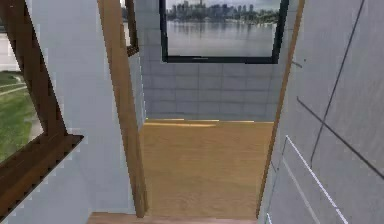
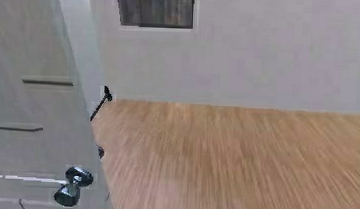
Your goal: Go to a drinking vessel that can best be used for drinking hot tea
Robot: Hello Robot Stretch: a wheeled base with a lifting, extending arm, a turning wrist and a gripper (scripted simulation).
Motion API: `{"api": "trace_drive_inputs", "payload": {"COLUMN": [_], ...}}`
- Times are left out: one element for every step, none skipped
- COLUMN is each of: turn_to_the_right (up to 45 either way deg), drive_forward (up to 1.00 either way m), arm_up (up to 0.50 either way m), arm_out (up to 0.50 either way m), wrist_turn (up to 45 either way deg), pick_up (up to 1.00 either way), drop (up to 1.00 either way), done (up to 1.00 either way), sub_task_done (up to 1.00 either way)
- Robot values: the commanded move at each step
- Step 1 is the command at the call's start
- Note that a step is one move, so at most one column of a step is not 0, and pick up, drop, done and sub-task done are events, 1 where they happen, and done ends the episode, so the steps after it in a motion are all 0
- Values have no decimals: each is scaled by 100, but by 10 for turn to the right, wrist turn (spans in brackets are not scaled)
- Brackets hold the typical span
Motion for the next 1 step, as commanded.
{"api": "trace_drive_inputs", "payload": {"turn_to_the_right": [0], "drive_forward": [100], "arm_up": [0], "arm_out": [0], "wrist_turn": [0], "pick_up": [0], "drop": [0], "done": [0], "sub_task_done": [0]}}
